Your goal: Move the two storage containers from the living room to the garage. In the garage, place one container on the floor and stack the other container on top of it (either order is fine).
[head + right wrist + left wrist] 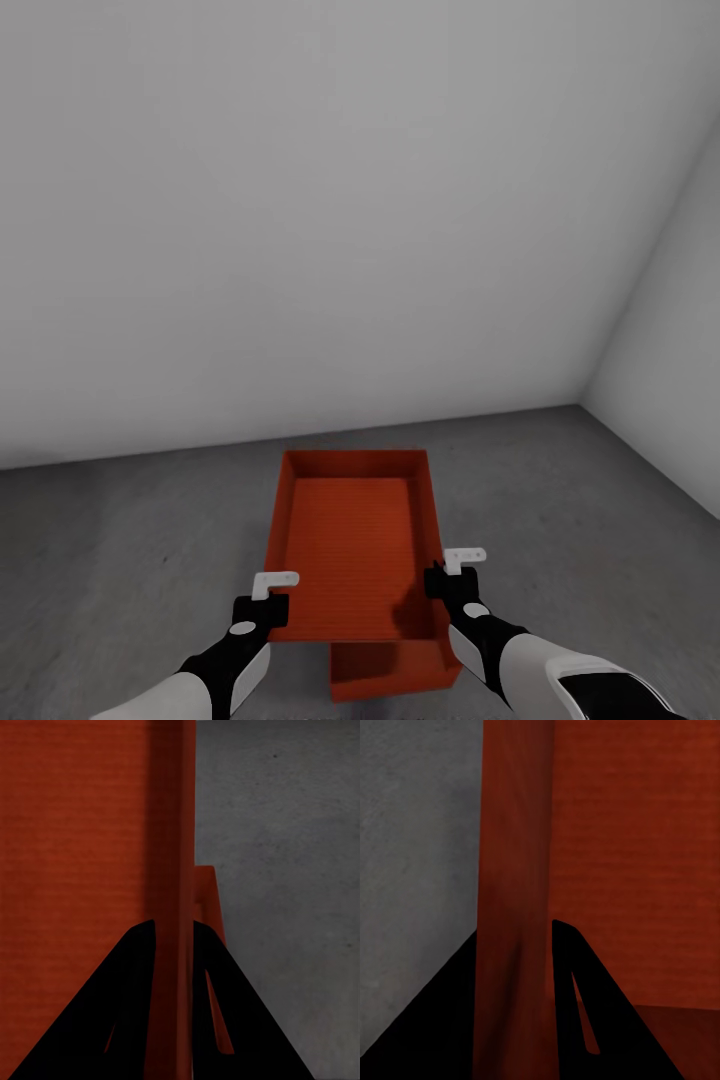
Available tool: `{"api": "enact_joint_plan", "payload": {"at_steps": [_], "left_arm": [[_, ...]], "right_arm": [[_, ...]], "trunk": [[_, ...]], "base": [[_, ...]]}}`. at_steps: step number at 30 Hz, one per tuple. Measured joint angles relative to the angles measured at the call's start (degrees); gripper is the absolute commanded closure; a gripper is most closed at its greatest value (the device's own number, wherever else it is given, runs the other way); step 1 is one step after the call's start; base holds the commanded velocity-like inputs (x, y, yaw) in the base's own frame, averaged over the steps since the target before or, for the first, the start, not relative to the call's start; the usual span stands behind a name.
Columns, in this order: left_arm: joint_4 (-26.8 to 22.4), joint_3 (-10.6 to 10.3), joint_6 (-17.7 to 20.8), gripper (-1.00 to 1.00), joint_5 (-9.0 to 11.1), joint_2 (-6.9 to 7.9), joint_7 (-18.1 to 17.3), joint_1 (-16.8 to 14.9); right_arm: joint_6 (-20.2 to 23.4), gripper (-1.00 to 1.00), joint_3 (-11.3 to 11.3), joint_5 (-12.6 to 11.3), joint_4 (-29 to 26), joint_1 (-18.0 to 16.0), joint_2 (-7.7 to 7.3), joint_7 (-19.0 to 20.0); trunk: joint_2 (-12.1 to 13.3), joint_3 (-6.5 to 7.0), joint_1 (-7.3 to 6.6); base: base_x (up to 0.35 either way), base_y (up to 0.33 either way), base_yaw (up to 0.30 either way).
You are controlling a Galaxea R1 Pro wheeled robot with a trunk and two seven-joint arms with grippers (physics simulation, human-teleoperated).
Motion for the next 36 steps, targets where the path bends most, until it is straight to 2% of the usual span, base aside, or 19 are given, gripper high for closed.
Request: {"api": "enact_joint_plan", "payload": {"at_steps": [36], "left_arm": [[0.0,-0.01,0.0,1.0,0.01,-0.01,0.01,0.0]], "right_arm": [[0.0,1.0,-0.04,0.06,0.0,0.0,-0.01,0.0]], "trunk": [[0.0,-3.32,0.0]], "base": [[0.0,0.0,0.0]]}}
